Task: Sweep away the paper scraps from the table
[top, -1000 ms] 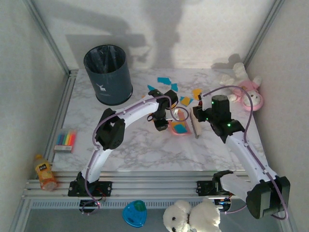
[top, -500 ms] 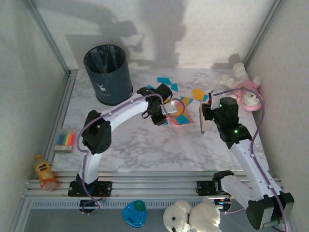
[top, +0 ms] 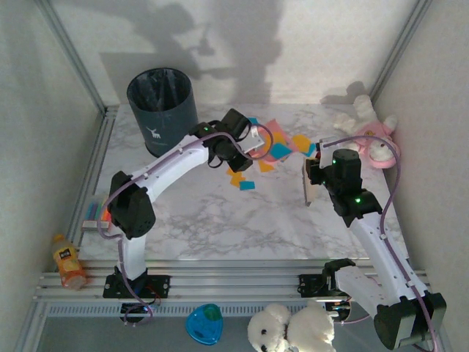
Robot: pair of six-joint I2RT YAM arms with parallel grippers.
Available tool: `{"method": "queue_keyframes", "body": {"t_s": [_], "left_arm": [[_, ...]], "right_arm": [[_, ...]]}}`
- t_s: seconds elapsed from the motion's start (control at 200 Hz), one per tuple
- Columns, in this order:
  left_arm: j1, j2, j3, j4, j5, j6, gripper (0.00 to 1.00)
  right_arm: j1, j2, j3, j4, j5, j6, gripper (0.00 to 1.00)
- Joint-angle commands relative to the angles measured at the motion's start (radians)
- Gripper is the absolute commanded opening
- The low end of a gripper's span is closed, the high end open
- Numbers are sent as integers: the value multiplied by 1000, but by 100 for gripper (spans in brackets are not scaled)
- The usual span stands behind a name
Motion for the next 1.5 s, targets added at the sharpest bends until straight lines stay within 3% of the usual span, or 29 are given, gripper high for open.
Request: {"method": "queue_keyframes", "body": {"t_s": [0.0,0.596,0.961,1.127,1.492], "left_arm": [[33,-35,53,31,16,-76,16],[163,-16,222,34,-2,-246,14],[299,-62,241,136,205,-406,14],[391,-126,136,294,349,-534,14],[522,-251,-132,638,501,-812,14]], "right_arm": [[-6,-17,7,32,-13,1,0],[-5,1,13,29,-70,6,0],[-5,0,14,20,-87,9,0],[-5,5,14,19,-93,13,0],[-6,21,17,20,-100,17,0]]}}
